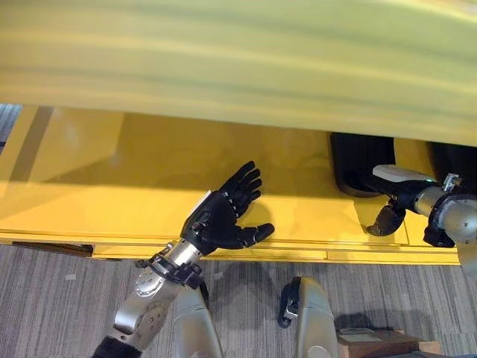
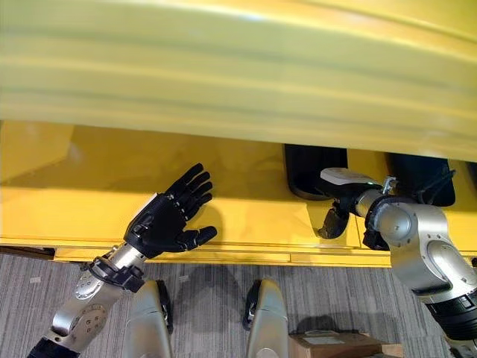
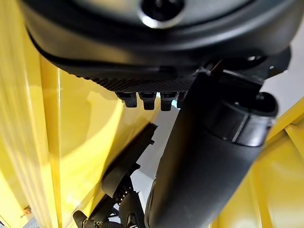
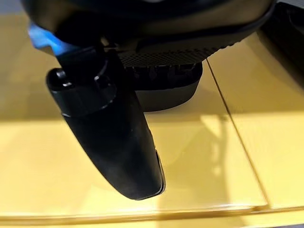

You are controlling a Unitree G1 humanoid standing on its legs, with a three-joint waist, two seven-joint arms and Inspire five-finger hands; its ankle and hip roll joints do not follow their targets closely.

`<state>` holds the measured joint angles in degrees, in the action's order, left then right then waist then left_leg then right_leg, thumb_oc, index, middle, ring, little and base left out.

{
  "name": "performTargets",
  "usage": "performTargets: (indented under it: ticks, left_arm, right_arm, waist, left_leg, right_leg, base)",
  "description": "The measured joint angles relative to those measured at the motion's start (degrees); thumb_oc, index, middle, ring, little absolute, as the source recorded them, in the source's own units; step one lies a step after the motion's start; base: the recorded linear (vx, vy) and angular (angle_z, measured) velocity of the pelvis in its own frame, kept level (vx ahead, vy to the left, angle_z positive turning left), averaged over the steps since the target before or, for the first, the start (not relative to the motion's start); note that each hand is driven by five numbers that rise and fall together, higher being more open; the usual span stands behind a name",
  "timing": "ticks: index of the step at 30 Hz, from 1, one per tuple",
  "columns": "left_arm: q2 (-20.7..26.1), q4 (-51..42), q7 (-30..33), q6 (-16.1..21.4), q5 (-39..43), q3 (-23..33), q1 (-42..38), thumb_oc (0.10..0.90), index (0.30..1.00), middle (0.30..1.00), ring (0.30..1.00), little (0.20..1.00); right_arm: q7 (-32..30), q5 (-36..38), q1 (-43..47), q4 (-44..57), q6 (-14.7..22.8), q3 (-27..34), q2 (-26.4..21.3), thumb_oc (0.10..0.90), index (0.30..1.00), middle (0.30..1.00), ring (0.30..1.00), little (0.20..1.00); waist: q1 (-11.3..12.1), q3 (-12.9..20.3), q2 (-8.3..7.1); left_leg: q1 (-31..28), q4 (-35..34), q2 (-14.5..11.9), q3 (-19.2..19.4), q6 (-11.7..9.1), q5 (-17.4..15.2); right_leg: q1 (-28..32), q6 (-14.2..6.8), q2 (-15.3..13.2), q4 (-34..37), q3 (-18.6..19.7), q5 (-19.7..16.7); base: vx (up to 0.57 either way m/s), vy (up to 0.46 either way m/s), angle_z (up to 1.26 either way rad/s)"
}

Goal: Move parts from the plastic box to the shelf.

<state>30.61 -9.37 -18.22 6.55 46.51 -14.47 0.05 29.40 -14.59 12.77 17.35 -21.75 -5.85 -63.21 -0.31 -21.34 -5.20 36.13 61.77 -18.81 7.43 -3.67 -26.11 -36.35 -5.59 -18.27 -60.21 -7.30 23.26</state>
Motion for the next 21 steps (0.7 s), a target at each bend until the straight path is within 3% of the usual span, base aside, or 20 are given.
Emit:
performTargets:
  ticks: [7,13,21]
  left_arm:
    - [-0.05,-0.61,0.14,1.01,-0.85,1.88,1.25,0.9,1.0,1.0,1.0,1.0]
    - [-0.76,-0.3,0.0,0.55,-0.5,4.48,1.27,0.9,1.0,1.0,1.0,1.0]
    - [-2.84,-0.31,-0.08,-0.88,0.08,5.15,1.26,0.9,1.0,1.0,1.0,1.0]
  right_arm:
    - [-11.35,4.1,-2.95,0.08,9.0,2.32,-0.21,0.9,1.0,1.0,1.0,1.0]
    - [-20.61,4.67,-3.41,0.28,15.47,7.88,0.62,0.9,1.0,1.0,1.0,1.0]
    - [-29.01,1.15,-3.32,0.84,21.02,10.13,6.59,0.9,1.0,1.0,1.0,1.0]
  waist:
    - [-1.9,-1.11,1.75]
    - [-2.52,-2.24,4.52]
    - [-2.51,-2.22,5.01]
  left_leg:
    - [-0.32,0.0,-0.01,0.72,-0.02,0.0]
    - [-0.61,0.02,0.06,1.67,-0.06,0.02]
    - [-0.81,-0.11,0.1,1.71,-0.25,0.14]
  right_leg:
    - [-0.48,-0.2,0.05,-0.17,1.1,-0.14]
    - [-1.23,-0.27,-0.04,-0.48,2.14,-0.47]
    - [-1.23,-0.25,-0.14,-0.72,2.16,-0.45]
  base:
    - [0.01,0.059,-0.04]
    - [0.01,0.05,-0.05]
    - [0.0,0.004,0.0]
